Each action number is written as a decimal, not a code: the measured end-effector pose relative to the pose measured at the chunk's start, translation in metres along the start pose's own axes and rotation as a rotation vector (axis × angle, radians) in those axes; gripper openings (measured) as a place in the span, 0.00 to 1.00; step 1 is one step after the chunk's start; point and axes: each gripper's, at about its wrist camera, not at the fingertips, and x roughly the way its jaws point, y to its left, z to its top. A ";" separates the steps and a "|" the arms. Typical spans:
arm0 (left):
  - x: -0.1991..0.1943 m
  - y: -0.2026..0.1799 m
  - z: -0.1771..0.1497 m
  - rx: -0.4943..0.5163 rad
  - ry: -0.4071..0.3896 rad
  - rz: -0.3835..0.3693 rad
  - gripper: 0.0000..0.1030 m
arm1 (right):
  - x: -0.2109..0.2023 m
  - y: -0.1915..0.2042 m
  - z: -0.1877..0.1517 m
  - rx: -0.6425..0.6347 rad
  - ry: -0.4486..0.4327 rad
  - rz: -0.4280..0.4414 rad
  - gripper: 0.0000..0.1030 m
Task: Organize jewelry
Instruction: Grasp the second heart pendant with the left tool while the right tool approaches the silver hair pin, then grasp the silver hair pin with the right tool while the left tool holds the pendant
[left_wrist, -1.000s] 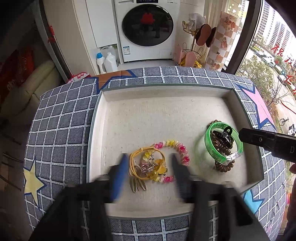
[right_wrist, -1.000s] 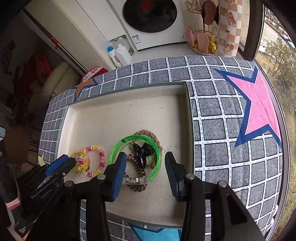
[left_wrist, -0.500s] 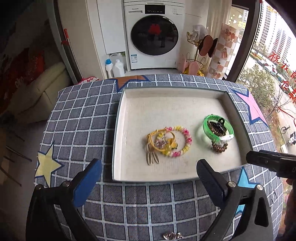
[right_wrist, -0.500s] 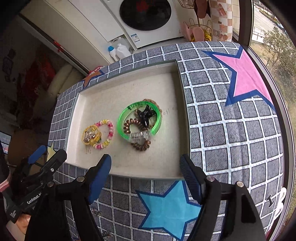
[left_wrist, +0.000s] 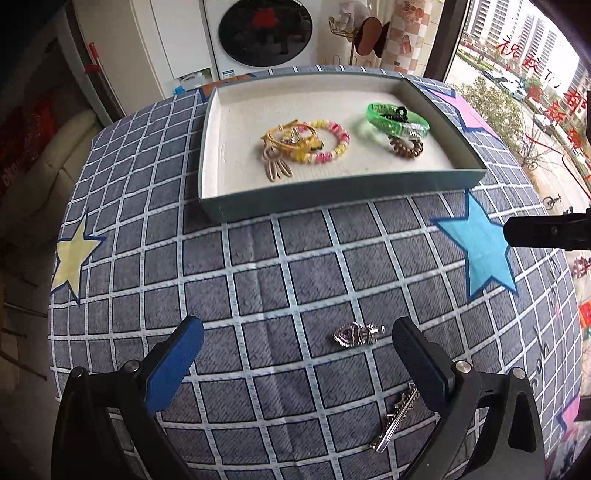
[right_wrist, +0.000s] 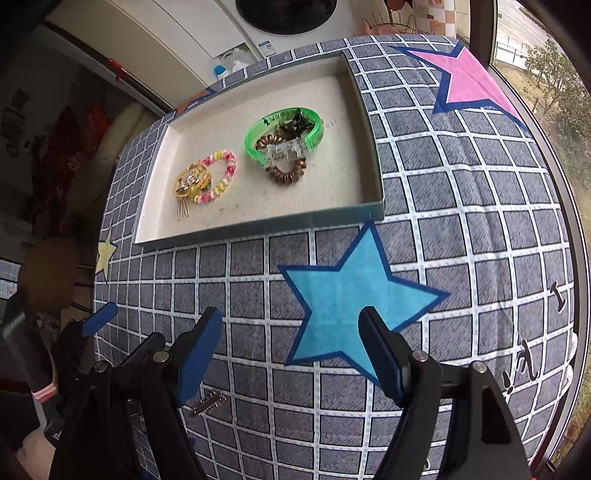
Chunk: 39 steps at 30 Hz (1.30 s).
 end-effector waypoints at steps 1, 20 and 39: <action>0.002 -0.001 -0.003 0.006 0.007 -0.003 1.00 | 0.000 0.000 -0.004 0.002 0.004 -0.002 0.77; 0.033 -0.026 0.002 0.058 0.065 -0.016 0.79 | -0.007 0.002 -0.052 0.038 0.032 -0.014 0.77; 0.009 -0.008 -0.028 -0.059 0.022 -0.055 0.43 | 0.017 0.028 -0.093 0.017 0.079 -0.026 0.77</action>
